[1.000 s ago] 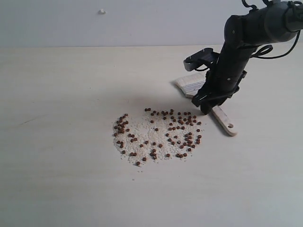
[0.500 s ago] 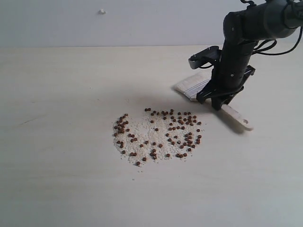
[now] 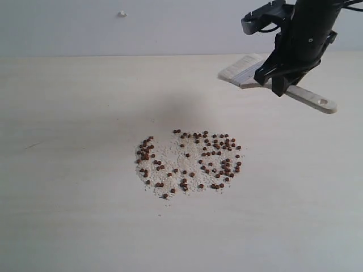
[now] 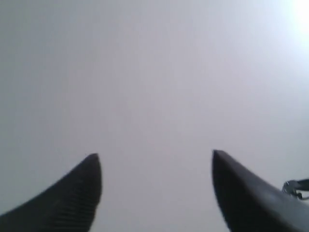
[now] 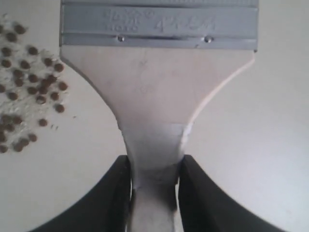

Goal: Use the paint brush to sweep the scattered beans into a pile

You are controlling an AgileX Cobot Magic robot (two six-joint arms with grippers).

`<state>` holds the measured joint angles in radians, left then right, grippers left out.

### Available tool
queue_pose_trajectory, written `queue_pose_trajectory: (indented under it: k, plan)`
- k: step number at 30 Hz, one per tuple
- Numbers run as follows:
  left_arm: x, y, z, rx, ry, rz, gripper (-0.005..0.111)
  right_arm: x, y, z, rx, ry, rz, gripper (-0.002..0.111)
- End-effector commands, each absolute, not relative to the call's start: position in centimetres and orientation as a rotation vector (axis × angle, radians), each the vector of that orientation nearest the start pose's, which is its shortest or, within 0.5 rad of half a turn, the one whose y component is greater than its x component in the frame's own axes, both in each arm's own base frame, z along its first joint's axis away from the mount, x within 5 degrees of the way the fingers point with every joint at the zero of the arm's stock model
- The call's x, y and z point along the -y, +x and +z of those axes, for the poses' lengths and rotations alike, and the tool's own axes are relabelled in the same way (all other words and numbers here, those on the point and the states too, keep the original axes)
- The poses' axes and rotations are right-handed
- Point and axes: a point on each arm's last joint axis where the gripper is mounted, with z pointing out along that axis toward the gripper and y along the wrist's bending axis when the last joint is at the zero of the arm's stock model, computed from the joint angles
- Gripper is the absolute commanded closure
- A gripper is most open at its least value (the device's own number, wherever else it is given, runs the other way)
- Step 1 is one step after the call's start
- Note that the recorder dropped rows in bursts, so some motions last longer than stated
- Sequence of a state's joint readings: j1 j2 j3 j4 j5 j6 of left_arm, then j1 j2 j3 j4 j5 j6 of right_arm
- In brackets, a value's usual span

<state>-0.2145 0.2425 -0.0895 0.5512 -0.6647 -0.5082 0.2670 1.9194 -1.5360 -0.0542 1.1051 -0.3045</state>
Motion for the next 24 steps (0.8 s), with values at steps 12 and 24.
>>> queue_pose_trajectory:
  k: [12, 24]
  plan:
    - [10.7, 14.1, 26.8, -0.790, 1.213, -0.267, 0.023, -13.4, 34.2, 30.7, -2.643, -0.905, 0.612, 0.108]
    - [19.8, 21.3, 23.2, -0.649, 1.552, 0.196, 0.025, -13.6, 34.2, 30.8, -2.618, -0.932, 0.636, 0.108]
